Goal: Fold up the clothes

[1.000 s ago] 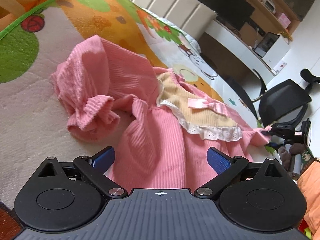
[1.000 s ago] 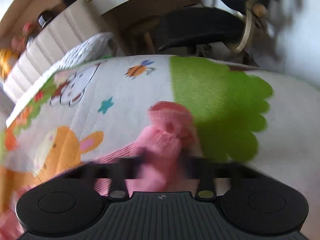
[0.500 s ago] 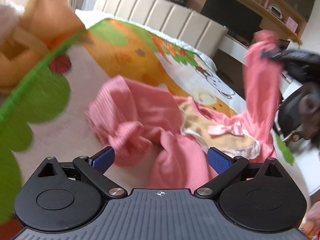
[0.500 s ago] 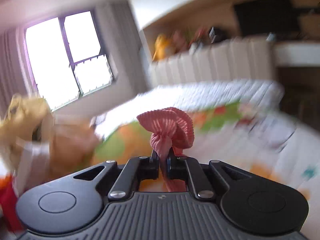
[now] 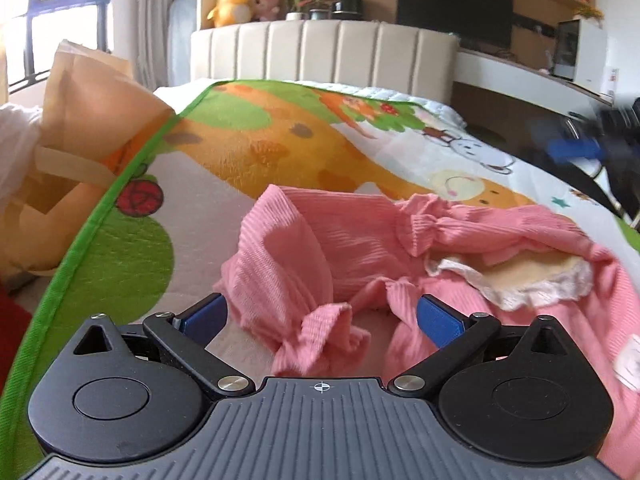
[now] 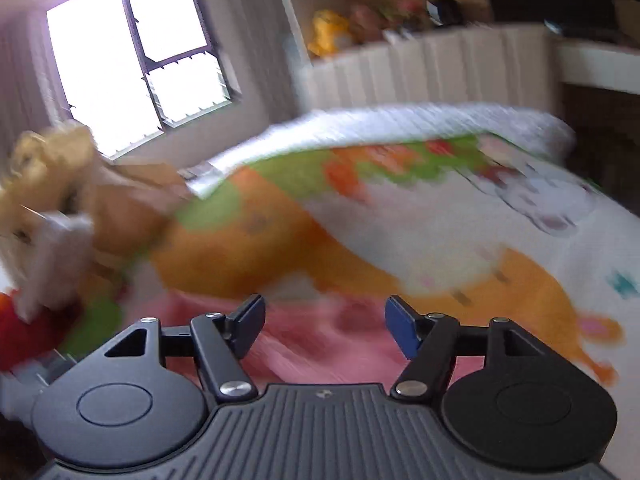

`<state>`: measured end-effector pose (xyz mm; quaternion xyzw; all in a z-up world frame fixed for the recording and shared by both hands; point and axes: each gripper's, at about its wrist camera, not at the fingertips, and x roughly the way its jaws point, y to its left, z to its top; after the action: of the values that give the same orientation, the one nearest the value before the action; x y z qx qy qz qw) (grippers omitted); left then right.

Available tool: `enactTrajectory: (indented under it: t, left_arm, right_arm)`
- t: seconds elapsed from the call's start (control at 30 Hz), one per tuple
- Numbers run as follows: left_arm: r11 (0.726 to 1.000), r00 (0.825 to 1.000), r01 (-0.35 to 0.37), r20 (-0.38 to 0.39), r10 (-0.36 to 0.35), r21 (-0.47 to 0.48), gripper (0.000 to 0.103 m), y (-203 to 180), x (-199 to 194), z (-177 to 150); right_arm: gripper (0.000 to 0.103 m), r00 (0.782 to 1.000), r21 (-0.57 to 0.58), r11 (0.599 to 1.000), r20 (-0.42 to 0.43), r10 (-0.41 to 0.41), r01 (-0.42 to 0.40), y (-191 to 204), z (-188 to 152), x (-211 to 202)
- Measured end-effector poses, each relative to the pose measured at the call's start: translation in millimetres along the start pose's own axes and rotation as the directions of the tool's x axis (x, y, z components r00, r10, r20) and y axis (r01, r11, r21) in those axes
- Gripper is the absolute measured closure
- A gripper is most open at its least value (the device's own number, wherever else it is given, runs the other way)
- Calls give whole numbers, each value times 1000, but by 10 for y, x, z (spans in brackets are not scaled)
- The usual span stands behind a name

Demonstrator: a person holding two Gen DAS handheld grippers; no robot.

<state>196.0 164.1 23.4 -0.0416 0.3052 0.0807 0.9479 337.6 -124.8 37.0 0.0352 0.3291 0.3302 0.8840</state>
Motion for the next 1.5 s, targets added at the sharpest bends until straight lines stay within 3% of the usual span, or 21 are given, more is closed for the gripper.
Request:
enactTrajectory:
  t: [0.13,0.23,0.33,0.4,0.47,0.53,0.6,0.63,0.77,0.83,0.87,0.9,0.93,0.97,1.0,1.07,1.2,1.27,1.37,1.43,1.5]
  left_arm:
    - [1000,1000,-21,-24,20,-18,0,-23,235,12]
    - [997,998,-54,-39,52,-57,0,63,330,-10]
    - [994,997,-81,-21,80,-77,9,179,330,-25]
    - [994,998,-64,-19,63,-92,63,250,309,-10]
    - [993,1000,-10,-25,7,-121,85,337,282,18]
    - [959,990,126,-26,-137,-252,87,494,221,65]
    - [879,958,260,-3,-286,-400,88,644,156,105]
    - [840,940,309,12,-340,-446,88,676,117,125]
    - [794,897,416,55,-439,-443,88,547,-55,199]
    - [774,873,462,69,-482,-433,88,453,-121,227]
    - [770,868,476,87,-489,-424,84,421,-163,251]
    - [765,863,489,106,-493,-419,66,403,-206,286]
    - [753,858,501,132,-496,-426,53,409,-239,319]
    - [739,853,514,166,-495,-434,25,434,-268,354]
    - [740,855,516,200,-479,-432,7,469,-302,390]
    - [763,868,496,248,-429,-415,7,522,-368,445]
    - [819,909,417,184,-374,-394,7,461,-291,437]
    - [835,913,407,129,-388,-371,7,355,-187,402]
    - [863,914,393,31,-404,-317,6,143,12,362]
    - [873,911,392,-11,-413,-291,6,7,125,356]
    - [876,904,401,-38,-426,-267,6,-128,213,360]
  right_arm:
    - [38,975,2,986,-150,-163,165,-270,-639,398]
    - [38,974,-165,969,-102,-204,185,-9,-681,399]
    - [38,988,-341,931,-36,-151,130,380,-592,257]
    - [38,995,-419,903,1,-99,91,640,-570,175]
    - [38,1000,-454,890,10,-29,30,852,-583,102]
    - [38,999,-510,859,-8,52,-49,1095,-695,30]
    - [38,991,-572,810,-35,130,-127,1374,-811,-49]
    - [38,984,-591,789,-51,169,-166,1523,-847,-84]
    - [38,967,-551,806,-6,255,-216,1858,-876,-127]
    - [53,964,-508,839,63,260,-193,1859,-829,-138]
    - [75,966,-485,855,71,247,-183,1824,-781,-136]
    - [84,971,-464,869,67,229,-173,1769,-724,-141]
    - [85,976,-442,882,62,211,-162,1714,-666,-147]
    - [90,981,-421,896,64,185,-141,1630,-604,-159]
    - [91,986,-397,912,77,148,-105,1496,-532,-182]
    - [92,992,-302,953,112,59,-23,1109,-351,-243]
    - [92,978,-108,980,144,-153,169,276,-60,-363]
    - [91,973,-45,974,72,-220,223,-86,-34,-337]
    - [77,961,15,961,-12,-276,276,-493,-51,-305]
    - [74,956,41,955,20,-294,293,-601,-48,-371]
    - [62,955,76,959,100,-280,274,-618,-9,-540]
